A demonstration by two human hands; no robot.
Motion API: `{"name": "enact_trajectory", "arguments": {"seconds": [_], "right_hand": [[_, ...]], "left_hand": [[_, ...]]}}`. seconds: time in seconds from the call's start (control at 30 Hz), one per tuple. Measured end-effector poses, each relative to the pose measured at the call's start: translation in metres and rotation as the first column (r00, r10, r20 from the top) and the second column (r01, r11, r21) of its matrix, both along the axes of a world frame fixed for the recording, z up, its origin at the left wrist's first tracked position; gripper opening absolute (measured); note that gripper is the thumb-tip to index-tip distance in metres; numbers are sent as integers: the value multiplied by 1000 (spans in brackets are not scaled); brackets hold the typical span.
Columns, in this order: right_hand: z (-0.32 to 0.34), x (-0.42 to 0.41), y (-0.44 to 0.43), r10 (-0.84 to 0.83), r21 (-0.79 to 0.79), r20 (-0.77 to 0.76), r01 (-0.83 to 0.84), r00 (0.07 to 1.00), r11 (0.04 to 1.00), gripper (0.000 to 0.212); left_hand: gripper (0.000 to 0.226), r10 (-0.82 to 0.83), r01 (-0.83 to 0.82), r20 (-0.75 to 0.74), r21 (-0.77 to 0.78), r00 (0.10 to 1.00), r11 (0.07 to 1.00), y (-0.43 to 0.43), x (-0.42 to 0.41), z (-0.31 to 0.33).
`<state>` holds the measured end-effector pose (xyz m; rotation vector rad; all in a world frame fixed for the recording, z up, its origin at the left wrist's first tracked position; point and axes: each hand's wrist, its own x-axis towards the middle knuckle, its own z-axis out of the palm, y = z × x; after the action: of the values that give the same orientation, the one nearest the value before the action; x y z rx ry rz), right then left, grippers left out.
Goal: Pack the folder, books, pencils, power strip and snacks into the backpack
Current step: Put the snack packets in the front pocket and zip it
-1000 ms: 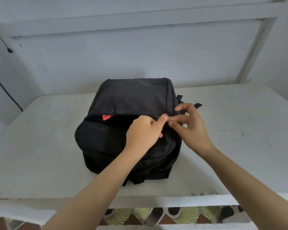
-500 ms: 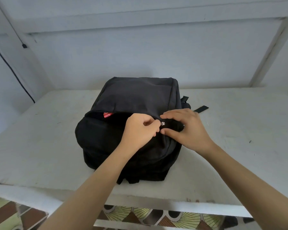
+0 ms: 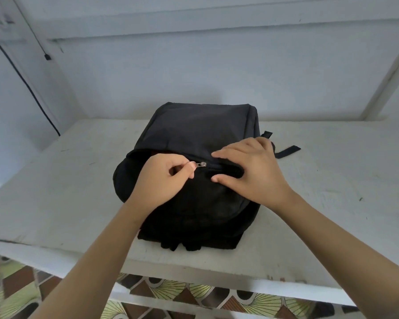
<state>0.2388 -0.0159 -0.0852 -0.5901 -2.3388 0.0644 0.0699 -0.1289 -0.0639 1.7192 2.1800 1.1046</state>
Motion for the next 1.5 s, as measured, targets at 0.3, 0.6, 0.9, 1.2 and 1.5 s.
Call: {"name": "enact_trajectory", "arguments": {"seconds": [0.3,0.6,0.9,1.2,1.5], "right_hand": [[-6,-2,2,-74,168,-73,86,995,982,16],[-12,-2,-4,-61,46,-88,66,994,997,16],[-25,28,-1,-380,-836,-219,28,899,549,57],[-43,35,-8,-514,-884,-89,170,853,436,41],[-46,49,-21,-662,-838,-79,310,745,449,7]], "left_hand": [[36,196,-181,-132,122,972,976,-27,-62,9],[30,347,-347,11,-6,938,938,-35,-113,-13],[27,-38,76,-222,166,974,983,-1,-72,8],[57,-262,258,-548,-86,794,962,29,-32,-15],[56,-260,274,-581,-67,771,960,26,-37,-28]]}}
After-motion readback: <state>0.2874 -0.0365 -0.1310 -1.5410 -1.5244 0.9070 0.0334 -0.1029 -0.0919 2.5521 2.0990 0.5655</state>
